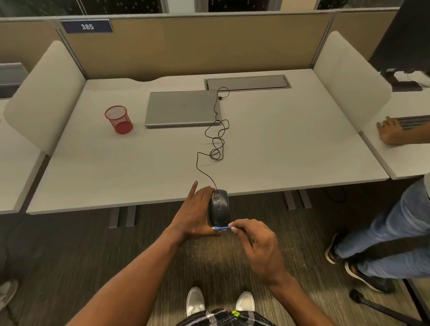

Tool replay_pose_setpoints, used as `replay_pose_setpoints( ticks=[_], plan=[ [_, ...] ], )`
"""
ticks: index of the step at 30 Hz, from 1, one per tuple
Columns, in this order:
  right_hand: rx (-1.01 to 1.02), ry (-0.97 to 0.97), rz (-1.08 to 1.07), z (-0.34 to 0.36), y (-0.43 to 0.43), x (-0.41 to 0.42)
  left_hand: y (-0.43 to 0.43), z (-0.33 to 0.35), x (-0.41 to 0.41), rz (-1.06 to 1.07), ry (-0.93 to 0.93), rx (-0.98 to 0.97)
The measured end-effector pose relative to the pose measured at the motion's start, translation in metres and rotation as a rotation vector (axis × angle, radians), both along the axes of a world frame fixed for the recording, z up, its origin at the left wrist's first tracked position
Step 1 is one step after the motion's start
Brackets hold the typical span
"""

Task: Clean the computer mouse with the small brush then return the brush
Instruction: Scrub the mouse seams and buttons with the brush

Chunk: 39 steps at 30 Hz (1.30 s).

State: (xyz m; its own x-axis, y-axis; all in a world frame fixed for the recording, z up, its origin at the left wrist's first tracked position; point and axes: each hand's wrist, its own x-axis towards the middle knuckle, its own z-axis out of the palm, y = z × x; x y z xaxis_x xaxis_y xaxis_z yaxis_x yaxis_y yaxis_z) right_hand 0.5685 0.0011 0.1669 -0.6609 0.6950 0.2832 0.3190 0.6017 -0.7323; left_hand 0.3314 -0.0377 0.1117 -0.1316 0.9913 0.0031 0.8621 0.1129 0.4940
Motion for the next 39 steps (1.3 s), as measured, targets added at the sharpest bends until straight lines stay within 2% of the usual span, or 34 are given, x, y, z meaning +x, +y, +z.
replay_pose_setpoints(
  ticks=[5,9,13,17,22,27,39],
  plan=[
    [0.092,-0.046,-0.103,0.003,0.004,0.008,-0.002,0.000,-0.002,0.006,0.023,-0.007],
    [-0.003,0.007,-0.075,0.001,0.001,0.000,-0.002,0.000,-0.002,0.000,0.019,-0.003],
    [0.028,0.027,-0.154,0.004,0.004,-0.001,-0.001,0.002,-0.001,-0.004,0.015,0.003],
    [-0.129,0.171,-0.188,0.019,0.010,-0.011,-0.001,0.001,-0.001,-0.006,0.019,-0.013],
    [-0.231,0.205,-0.236,0.026,0.028,-0.025,-0.003,0.002,0.004,-0.010,-0.001,-0.040],
    [-0.156,0.126,-0.178,0.032,0.041,-0.035,-0.003,0.004,0.009,-0.020,-0.037,-0.021],
    [0.077,-0.064,0.158,0.016,0.036,-0.040,-0.015,0.004,0.007,-0.013,-0.029,0.028]
  ],
)
